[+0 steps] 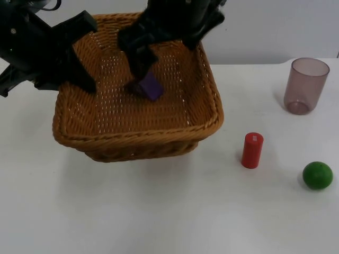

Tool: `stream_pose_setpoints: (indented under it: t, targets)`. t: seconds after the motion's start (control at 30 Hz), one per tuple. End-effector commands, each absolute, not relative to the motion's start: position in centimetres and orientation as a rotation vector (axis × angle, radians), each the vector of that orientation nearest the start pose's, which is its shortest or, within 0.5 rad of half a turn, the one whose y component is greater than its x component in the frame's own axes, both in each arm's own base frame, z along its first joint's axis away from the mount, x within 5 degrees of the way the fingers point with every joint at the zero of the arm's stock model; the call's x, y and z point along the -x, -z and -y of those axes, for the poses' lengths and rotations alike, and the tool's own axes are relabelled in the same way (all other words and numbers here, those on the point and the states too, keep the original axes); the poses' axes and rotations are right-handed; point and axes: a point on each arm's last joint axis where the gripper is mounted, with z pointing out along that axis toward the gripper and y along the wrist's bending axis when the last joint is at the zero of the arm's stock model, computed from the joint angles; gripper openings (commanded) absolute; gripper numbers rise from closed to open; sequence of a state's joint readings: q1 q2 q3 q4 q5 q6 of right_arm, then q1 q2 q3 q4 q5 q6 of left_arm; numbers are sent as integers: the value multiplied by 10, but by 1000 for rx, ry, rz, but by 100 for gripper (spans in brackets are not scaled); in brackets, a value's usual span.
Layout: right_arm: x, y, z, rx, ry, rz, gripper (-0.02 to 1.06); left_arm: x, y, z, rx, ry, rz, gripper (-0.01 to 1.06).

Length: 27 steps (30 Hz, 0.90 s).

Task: Pick up the basket with the left hand and place the triangular block into the basket with the right hand.

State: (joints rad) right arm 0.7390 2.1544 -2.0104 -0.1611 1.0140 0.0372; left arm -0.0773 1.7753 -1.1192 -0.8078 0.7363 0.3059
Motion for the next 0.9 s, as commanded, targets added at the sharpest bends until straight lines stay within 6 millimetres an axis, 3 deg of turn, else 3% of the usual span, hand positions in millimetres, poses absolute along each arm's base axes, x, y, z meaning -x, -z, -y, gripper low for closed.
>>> stream_pose_setpoints:
  t: [0.0, 0.07, 0.13, 0.27, 0.3, 0.43, 0.47, 0.6, 0.63, 0.73, 0.77, 0.87]
  targets:
    - [-359, -294, -311, 950, -64, -2373, 93, -347, -208, 75, 232, 861, -2684, 0]
    - [-352, -320, -304, 929, -85, -2328, 93, -347, -208, 75, 232, 861, -2684, 0]
    - [-349, -326, -302, 925, -91, -2315, 93, -347, -208, 75, 232, 861, -2684, 0]
    - [-324, -388, -279, 884, -143, -2202, 93, -347, -208, 75, 234, 863, -2683, 0]
    - [-324, -388, -279, 884, -143, -2202, 93, -347, -208, 75, 234, 863, -2683, 0]
    - [-291, -455, -241, 809, -135, -2053, 93, -347, -208, 75, 235, 861, -2682, 0]
    - [-291, -455, -241, 809, -135, -2053, 93, -347, -208, 75, 235, 861, -2682, 0]
    - [-270, -502, -185, 655, -131, -1994, 93, -348, -208, 75, 238, 856, -2676, 0]
    - [-270, -502, -185, 655, -131, -1994, 93, -348, -208, 75, 238, 856, -2676, 0]
    - [-262, -524, -134, 493, -82, -1990, 93, -349, -208, 74, 242, 849, -2670, 0]
    - [-262, -524, -134, 493, -82, -1990, 93, -349, -208, 74, 242, 849, -2670, 0]
    - [-252, -539, -82, 330, 9, -2002, 93, -349, -208, 74, 242, 848, -2669, 0]
